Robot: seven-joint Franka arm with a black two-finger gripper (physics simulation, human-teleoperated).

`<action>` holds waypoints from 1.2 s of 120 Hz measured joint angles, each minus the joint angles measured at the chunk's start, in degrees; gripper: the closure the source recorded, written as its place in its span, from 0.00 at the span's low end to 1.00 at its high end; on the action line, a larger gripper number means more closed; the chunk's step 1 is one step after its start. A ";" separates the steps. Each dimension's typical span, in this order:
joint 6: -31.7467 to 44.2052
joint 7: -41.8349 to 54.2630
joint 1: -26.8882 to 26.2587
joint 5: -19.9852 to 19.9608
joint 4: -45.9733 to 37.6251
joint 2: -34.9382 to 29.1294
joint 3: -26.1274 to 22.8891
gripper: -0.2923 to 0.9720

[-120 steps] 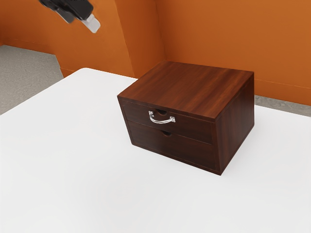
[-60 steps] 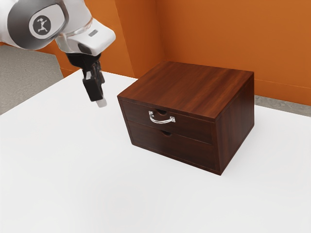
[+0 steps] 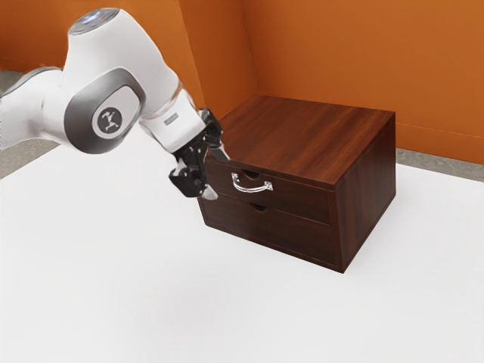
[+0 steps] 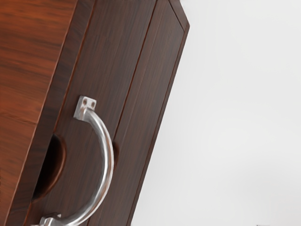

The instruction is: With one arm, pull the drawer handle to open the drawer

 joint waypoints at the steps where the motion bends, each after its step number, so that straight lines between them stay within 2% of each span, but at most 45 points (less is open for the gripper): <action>1: 0.52 0.26 0.00 -0.10 -0.31 0.02 0.02 0.32; 38: 13.72 7.53 0.26 2.52 -5.58 -0.09 0.41 0.52; 66: 19.40 10.99 0.15 3.37 -7.63 0.40 0.48 0.60; 144: 19.53 16.51 1.07 -1.85 -9.27 4.85 0.72 0.60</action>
